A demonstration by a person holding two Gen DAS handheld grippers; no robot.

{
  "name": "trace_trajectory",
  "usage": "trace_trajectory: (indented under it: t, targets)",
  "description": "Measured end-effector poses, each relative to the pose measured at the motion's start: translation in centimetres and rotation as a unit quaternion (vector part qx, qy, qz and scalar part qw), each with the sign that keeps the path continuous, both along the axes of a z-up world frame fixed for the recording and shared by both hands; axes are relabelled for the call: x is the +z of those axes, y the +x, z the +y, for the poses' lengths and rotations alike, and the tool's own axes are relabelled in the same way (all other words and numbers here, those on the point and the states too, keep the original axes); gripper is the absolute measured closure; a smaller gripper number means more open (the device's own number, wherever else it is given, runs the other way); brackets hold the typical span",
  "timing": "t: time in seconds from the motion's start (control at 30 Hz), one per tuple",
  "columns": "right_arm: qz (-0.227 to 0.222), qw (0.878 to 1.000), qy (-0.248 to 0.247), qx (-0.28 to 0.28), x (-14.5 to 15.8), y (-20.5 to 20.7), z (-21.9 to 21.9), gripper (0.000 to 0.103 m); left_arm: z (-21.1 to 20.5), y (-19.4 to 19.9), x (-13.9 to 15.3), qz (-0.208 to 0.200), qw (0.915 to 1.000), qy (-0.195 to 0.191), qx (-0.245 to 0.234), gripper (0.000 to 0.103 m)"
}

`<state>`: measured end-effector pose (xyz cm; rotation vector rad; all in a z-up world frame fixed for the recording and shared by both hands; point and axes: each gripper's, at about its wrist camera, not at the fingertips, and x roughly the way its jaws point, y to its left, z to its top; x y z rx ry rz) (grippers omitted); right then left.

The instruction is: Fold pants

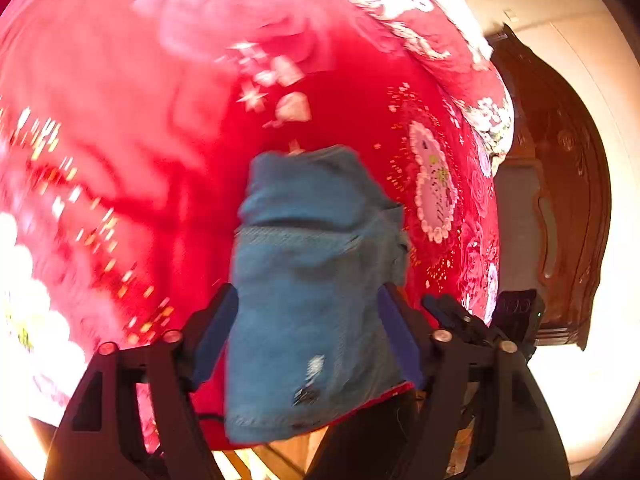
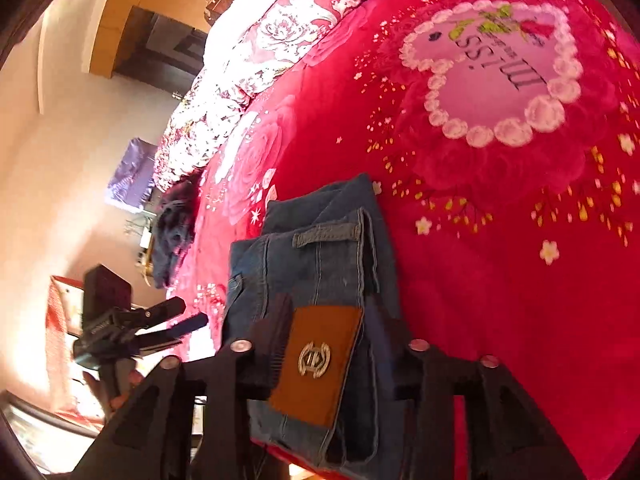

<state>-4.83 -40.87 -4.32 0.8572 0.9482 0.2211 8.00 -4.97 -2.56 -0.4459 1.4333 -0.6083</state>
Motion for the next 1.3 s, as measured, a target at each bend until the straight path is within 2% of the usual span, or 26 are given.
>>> trace_trajectory:
  t: [0.1,0.23,0.27,0.3,0.37,0.47,0.53,0.57,0.6,0.63,0.7,0.87,0.9,0.93,1.07,1.13,1.17,1.2,1.23,1.27,1.3]
  targets:
    - [0.027,0.999,0.028,0.006,-1.2,-1.8,0.4,0.051,0.9,-1.1,-3.2,0.064,0.9977,-0.02,0.008,0.031]
    - [0.052,0.997,0.046,0.034,-3.2,-2.1,2.3,0.051,-0.8,-3.2,-6.5,0.124,0.9914,-0.041,-0.004,0.031]
    - [0.053,0.997,0.035,0.042,-3.4,-2.0,2.8,0.06,-1.4,-3.4,-6.2,0.115,0.993,-0.027,-0.008,0.031]
    - [0.05,0.997,0.015,0.051,-3.0,-1.8,3.3,0.081,-1.8,-3.4,-5.6,0.105,0.9942,-0.016,-0.013,0.032]
    - [0.026,0.997,-0.016,0.07,-1.2,-2.0,4.3,0.09,-2.2,-3.8,-3.9,0.097,0.9948,-0.026,-0.016,0.037]
    - [-0.015,0.991,-0.09,0.093,2.5,-3.2,5.4,0.091,-2.6,-5.2,-1.8,0.051,0.9978,-0.016,-0.038,0.04]
    - [-0.005,0.987,-0.123,0.102,2.4,-3.9,5.6,0.091,-3.0,-5.9,-2.1,0.033,0.9981,0.014,-0.05,0.041]
    - [0.017,0.985,-0.133,0.108,1.2,-4.0,5.8,0.091,-3.3,-6.2,-2.9,0.031,0.9973,0.036,-0.057,0.041]
    - [0.035,0.983,-0.141,0.111,0.0,-4.1,5.8,0.089,-3.6,-6.3,-3.9,0.038,0.9955,0.062,-0.061,0.041]
    - [0.057,0.98,-0.151,0.115,-1.4,-3.9,6.0,0.086,-3.7,-6.4,-4.9,0.049,0.9944,0.071,-0.062,0.041]
    - [0.068,0.981,-0.145,0.106,-2.5,-3.7,5.9,0.082,-3.4,-6.6,-4.4,0.038,0.9951,0.067,-0.061,0.041]
    - [0.046,0.992,-0.096,0.07,-0.3,-3.7,3.8,0.071,-1.4,-6.7,-1.5,0.016,0.9957,0.034,-0.084,0.041]
    - [0.036,0.994,-0.084,0.052,0.2,-3.5,2.8,0.058,-0.7,-6.5,-1.2,0.009,0.9962,0.025,-0.083,0.041]
    - [0.028,0.997,-0.071,0.034,0.6,-3.2,1.9,0.05,-0.4,-5.9,-0.8,0.0,0.9967,0.021,-0.079,0.041]
    - [0.019,0.998,-0.06,-0.011,0.3,-0.2,0.3,0.049,-0.6,-2.1,-0.3,-0.02,0.9992,0.015,-0.031,0.04]
    - [0.026,0.998,-0.051,-0.017,-0.8,2.1,0.5,0.049,-1.5,0.1,-1.6,0.0,0.9998,0.016,-0.015,0.04]
    - [0.034,0.997,-0.069,-0.024,-1.2,3.0,0.6,0.049,-2.2,1.0,-2.4,0.013,0.9996,0.022,-0.008,0.04]
    - [0.045,0.995,-0.088,-0.027,-1.6,4.0,0.8,0.064,-2.8,1.8,-3.1,0.03,0.999,0.033,0.0,0.042]
    - [0.047,0.995,-0.089,-0.021,-1.9,4.9,1.3,0.085,-3.1,2.1,-3.4,0.046,0.9986,0.026,0.005,0.044]
    - [0.041,0.995,-0.091,-0.018,-1.6,5.2,1.3,0.096,-3.4,2.0,-3.0,0.049,0.9987,0.012,0.011,0.047]
    - [0.018,0.994,-0.105,-0.015,-0.6,5.4,1.8,0.096,-3.7,1.8,-2.4,0.033,0.9992,0.016,0.016,0.047]
